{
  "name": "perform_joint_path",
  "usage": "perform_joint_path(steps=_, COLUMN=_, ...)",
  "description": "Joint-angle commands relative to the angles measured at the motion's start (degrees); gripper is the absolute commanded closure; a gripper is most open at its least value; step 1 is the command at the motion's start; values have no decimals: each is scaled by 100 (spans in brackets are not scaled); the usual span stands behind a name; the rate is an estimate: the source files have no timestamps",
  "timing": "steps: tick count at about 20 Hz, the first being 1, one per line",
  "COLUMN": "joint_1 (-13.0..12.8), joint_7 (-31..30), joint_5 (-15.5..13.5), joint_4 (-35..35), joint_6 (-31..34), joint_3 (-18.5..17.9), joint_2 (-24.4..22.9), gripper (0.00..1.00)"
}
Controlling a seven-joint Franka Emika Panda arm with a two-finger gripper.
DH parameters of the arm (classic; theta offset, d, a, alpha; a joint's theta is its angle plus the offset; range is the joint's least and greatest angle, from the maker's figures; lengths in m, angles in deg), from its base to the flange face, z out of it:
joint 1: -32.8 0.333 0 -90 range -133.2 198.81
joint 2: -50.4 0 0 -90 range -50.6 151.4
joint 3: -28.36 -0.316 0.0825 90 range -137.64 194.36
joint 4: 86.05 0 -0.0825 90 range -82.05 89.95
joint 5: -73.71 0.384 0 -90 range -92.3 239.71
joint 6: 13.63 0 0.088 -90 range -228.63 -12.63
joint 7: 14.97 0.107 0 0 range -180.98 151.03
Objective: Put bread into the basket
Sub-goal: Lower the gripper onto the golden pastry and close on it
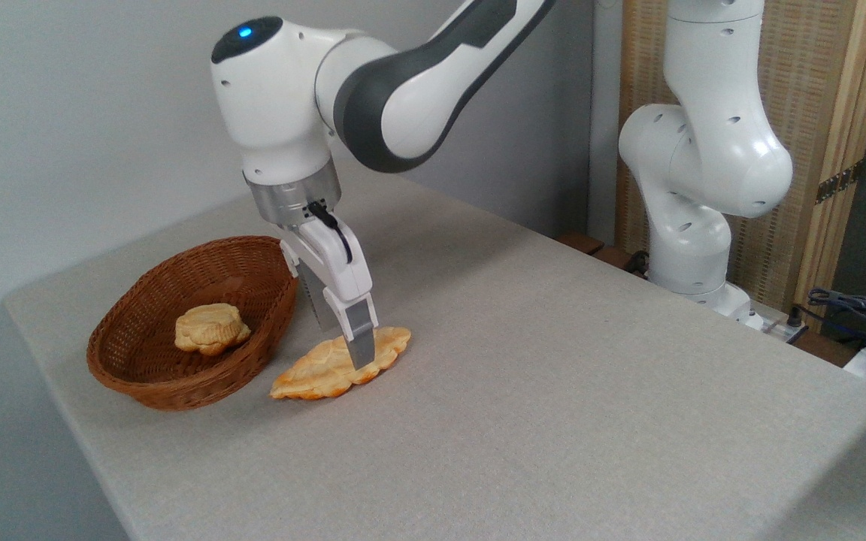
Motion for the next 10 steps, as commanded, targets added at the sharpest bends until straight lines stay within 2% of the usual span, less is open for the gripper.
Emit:
perform_joint_path(steps=1, joint_1=-101, joint_7=60, joint_5=-59, joint_4=146, joint_6=-317, joint_3=-41, joint_2=27, gripper=0)
perform_joint_path(steps=7, joint_1=-154, joint_7=86, joint_5=125, joint_4=146, joint_6=-554, joint_3=-50, joint_2=185, gripper=0)
perform_joint_path(steps=8, joint_1=-154, joint_7=95, joint_5=134, joint_4=146, joint_6=-563, joint_3=-50, joint_2=185, gripper=4)
perform_joint_path(steps=9, joint_1=-154, joint_7=95, joint_5=134, joint_4=137, joint_6=-563, joint_3=-50, joint_2=194, gripper=18)
perform_joint_path(steps=10, joint_1=-154, joint_7=95, joint_5=125, joint_4=137, joint_6=-563, joint_3=-50, joint_2=185, gripper=37)
